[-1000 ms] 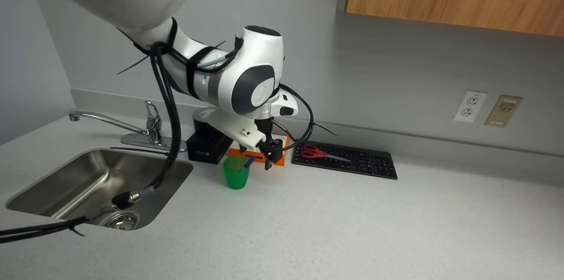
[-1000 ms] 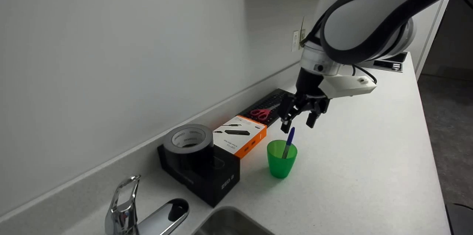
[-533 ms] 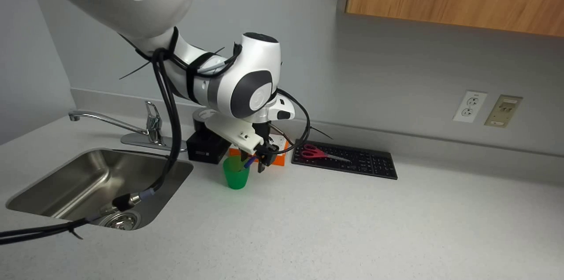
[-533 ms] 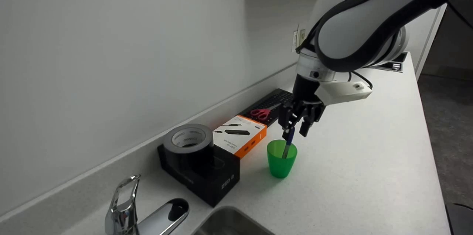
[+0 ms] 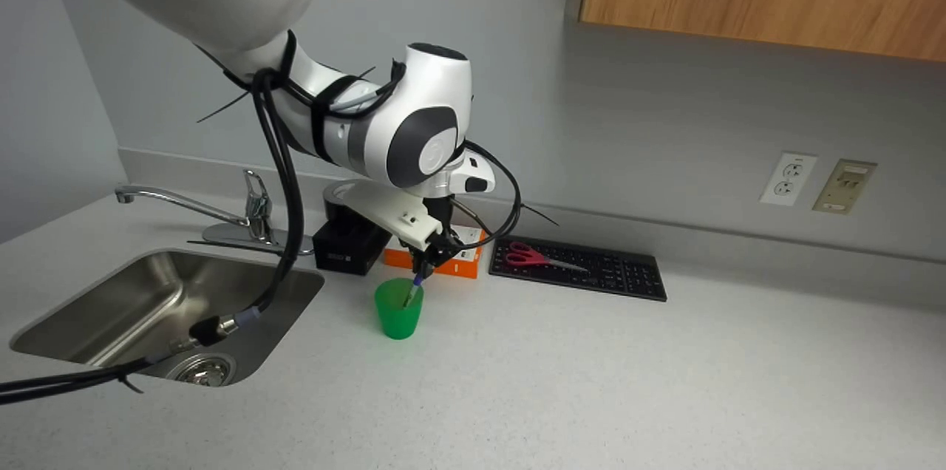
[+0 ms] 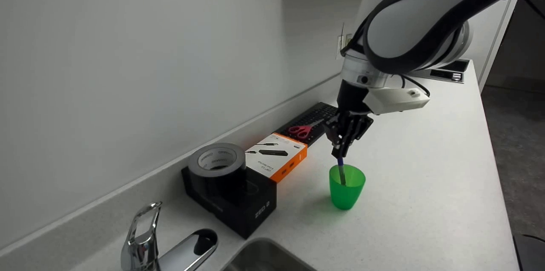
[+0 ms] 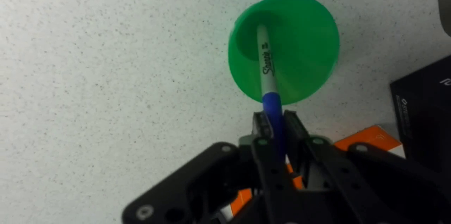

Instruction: Pick the marker from the cup and put it on the table

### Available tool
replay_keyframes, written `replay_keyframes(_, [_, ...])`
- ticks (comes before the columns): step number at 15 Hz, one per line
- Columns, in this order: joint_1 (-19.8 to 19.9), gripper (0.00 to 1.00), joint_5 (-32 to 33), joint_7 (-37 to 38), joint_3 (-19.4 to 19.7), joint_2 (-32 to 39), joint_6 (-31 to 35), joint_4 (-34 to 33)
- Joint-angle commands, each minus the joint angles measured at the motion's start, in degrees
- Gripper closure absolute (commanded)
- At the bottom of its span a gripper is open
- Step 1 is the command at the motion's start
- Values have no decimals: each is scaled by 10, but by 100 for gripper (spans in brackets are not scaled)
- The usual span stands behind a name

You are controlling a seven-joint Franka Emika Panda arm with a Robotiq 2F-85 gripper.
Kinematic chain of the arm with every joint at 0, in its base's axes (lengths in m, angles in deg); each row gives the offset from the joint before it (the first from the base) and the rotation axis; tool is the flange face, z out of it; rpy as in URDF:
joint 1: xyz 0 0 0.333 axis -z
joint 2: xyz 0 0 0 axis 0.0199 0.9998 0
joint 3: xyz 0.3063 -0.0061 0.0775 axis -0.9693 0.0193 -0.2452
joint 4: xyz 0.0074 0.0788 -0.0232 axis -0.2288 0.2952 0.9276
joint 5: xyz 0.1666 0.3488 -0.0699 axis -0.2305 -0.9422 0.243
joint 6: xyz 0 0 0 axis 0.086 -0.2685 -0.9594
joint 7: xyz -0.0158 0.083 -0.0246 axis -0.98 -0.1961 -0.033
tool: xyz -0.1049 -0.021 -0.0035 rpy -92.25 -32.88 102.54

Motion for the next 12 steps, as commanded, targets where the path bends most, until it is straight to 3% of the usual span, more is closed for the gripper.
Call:
replay_keyframes(1, [1, 96, -16, -17, -2, -36, -20, 8])
replay_keyframes(9, [9, 96, 9, -10, 18, -105, -22, 4])
replay_keyframes(12, [17, 96, 85, 29, 36, -89, -34, -18])
